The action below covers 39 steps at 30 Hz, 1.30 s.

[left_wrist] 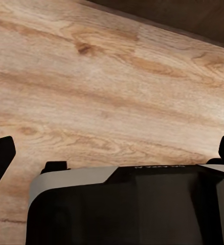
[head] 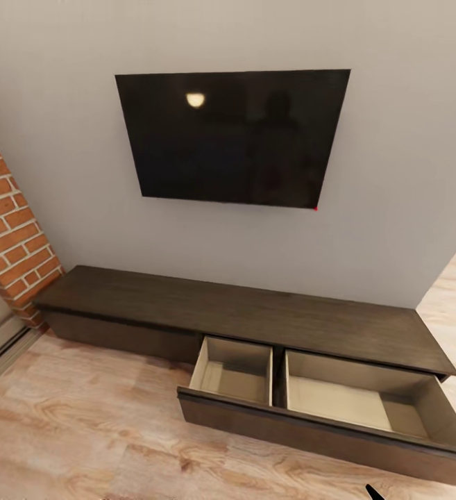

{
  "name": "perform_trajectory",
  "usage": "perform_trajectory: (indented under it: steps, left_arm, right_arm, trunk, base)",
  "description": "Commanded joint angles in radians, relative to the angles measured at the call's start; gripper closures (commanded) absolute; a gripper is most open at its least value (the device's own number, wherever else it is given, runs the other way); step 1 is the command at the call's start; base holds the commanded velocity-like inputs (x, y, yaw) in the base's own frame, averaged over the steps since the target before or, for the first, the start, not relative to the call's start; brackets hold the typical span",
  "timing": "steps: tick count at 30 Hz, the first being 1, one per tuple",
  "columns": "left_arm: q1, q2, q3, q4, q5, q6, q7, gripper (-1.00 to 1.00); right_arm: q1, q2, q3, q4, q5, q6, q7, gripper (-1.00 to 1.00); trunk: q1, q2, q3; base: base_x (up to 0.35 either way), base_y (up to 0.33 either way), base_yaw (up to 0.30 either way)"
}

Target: Place each of the two pumpkins and all three candles from the living room inside a cabinet in the living room (use any cabinet), then make sure every cabinet is closed, and position the cauldron so it is next to a table in the living room.

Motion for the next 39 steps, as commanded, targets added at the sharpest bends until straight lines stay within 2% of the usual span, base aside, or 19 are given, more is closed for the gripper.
perform_trajectory:
  steps: [1, 4, 7, 8, 11, 12, 13, 14, 16, 18, 19, 21, 24, 26, 27, 29, 32, 34, 39]
  left_arm:
    - [0.0, 0.0, -0.001, -0.001, 0.01, 0.001, -0.001, -1.0]
    - [0.0, 0.0, -0.001, 0.0, 0.01, 0.001, -0.001, -1.0]
    - [-0.002, -0.001, -0.002, 0.002, 0.006, 0.002, 0.001, -1.0]
    - [-0.009, -0.001, -0.002, 0.006, 0.004, 0.003, 0.004, -1.0]
    - [-0.021, -0.002, -0.003, 0.022, 0.002, 0.004, 0.021, -1.0]
    - [-0.032, -0.003, -0.004, 0.034, 0.002, 0.004, 0.045, -1.0]
    - [-0.039, -0.003, -0.005, 0.041, 0.002, 0.005, 0.061, -1.0]
    - [-0.053, -0.004, -0.007, 0.055, 0.001, 0.006, 0.093, -1.0]
    - [-0.066, -0.005, -0.01, 0.068, 0.0, 0.007, 0.122, -1.0]
    - [-0.081, -0.02, -0.013, 0.082, -0.001, 0.022, 0.153, -1.0]
    - [-0.083, -0.024, -0.013, 0.084, -0.001, 0.028, 0.158, -1.0]
    - [-0.095, -0.041, -0.015, 0.095, -0.001, 0.054, 0.172, -1.0]
    - [-0.122, -0.049, -0.016, 0.132, -0.002, 0.066, 0.188, -1.0]
    - [-0.148, -0.05, -0.016, 0.168, -0.001, 0.069, 0.193, -1.0]
    - [-0.179, -0.051, -0.015, 0.219, 0.0, 0.07, 0.196, -1.0]
    - [-0.212, -0.052, -0.014, 0.283, 0.003, 0.066, 0.198, -1.0]
    - [-0.277, -0.052, -0.01, 0.424, 0.009, 0.052, 0.196, -1.0]
    - [-0.295, -0.05, -0.006, 0.463, 0.01, 0.04, 0.193, -1.0]
    - [-0.309, -0.047, -0.002, 0.491, 0.011, 0.028, 0.19, -1.0]
  right_arm:
    - [-0.001, 0.001, -0.003, -0.001, -0.007, 0.01, -0.004, -1.0]
    - [-0.001, 0.014, -0.002, -0.008, -0.007, 0.01, -0.056, -1.0]
    - [-0.001, 0.025, 0.012, -0.012, -0.007, 0.009, -0.174, -1.0]
    - [-0.001, 0.027, 0.024, -0.014, -0.007, 0.009, -0.242, -1.0]
    - [-0.003, 0.03, 0.059, -0.016, -0.008, 0.009, -0.362, -1.0]
    - [-0.006, 0.037, 0.101, -0.019, -0.008, 0.009, -0.448, -1.0]
    - [-0.007, 0.042, 0.131, -0.021, -0.007, 0.008, -0.494, -1.0]
    - [-0.011, 0.052, 0.201, -0.025, -0.005, 0.008, -0.589, -1.0]
    - [-0.014, 0.062, 0.284, -0.027, -0.003, -0.001, -0.69, -1.0]
    - [-0.024, 0.075, 0.466, -0.032, -0.001, -0.041, -0.881, -1.0]
    - [-0.027, 0.077, 0.511, -0.033, -0.001, -0.051, -0.92, -1.0]
    - [-0.034, 0.082, 0.668, -0.034, 0.0, -0.087, -1.021, -1.0]
    - [-0.037, 0.083, 0.749, -0.033, -0.002, -0.123, -1.061, -1.0]
    - [-0.038, 0.083, 0.77, -0.032, -0.004, -0.134, -1.07, -1.0]
    - [-0.038, 0.082, 0.783, -0.03, -0.007, -0.141, -1.076, -1.0]
    - [-0.038, 0.08, 0.791, -0.028, -0.01, -0.146, -1.078, -1.0]
    - [-0.039, 0.076, 0.798, -0.023, -0.017, -0.153, -1.061, -1.0]
    - [-0.039, 0.074, 0.801, -0.022, -0.019, -0.154, -1.032, -1.0]
    - [-0.039, 0.076, 0.803, -0.02, -0.021, -0.154, -0.975, -1.0]
  trunk:
    - [-0.004, 0.007, 0.002]
    - [-0.015, 0.028, 0.011]
    - [-0.027, 0.049, 0.019]
    - [-0.031, 0.056, 0.022]
    - [-0.042, 0.077, 0.03]
    - [-0.046, 0.084, 0.032]
    - [-0.05, 0.091, 0.035]
    - [-0.054, 0.098, 0.037]
    - [-0.061, 0.112, 0.042]
    - [-0.069, 0.126, 0.046]
    - [-0.073, 0.133, 0.048]
    - [-0.081, 0.147, 0.052]
    - [-0.092, 0.168, 0.059]
    - [-0.1, 0.182, 0.063]
    - [-0.104, 0.189, 0.065]
    - [-0.111, 0.203, 0.071]
    - [-0.123, 0.224, 0.08]
    - [-0.13, 0.238, 0.086]
    - [-0.15, 0.273, 0.101]
  base:
    - [0.0, 0.0, 0.149]
    - [0.0, 0.0, 0.203]
    - [0.0, 0.0, 0.252]
    - [0.0, 0.0, 0.265]
    - [0.0, 0.0, 0.269]
    - [0.0, 0.0, 0.261]
    - [0.0, 0.0, 0.25]
    - [0.0, 0.0, 0.234]
    - [0.0, 0.0, 0.226]
    - [0.0, 0.0, 0.215]
    - [0.0, 0.0, 0.21]
    - [0.0, 0.0, 0.204]
    - [0.0, 0.0, 0.199]
    - [0.0, 0.0, 0.195]
    - [0.0, 0.0, 0.193]
    - [0.0, 0.0, 0.191]
    - [0.0, 0.0, 0.169]
    - [0.0, 0.0, 0.138]
    - [0.0, 0.0, 0.112]
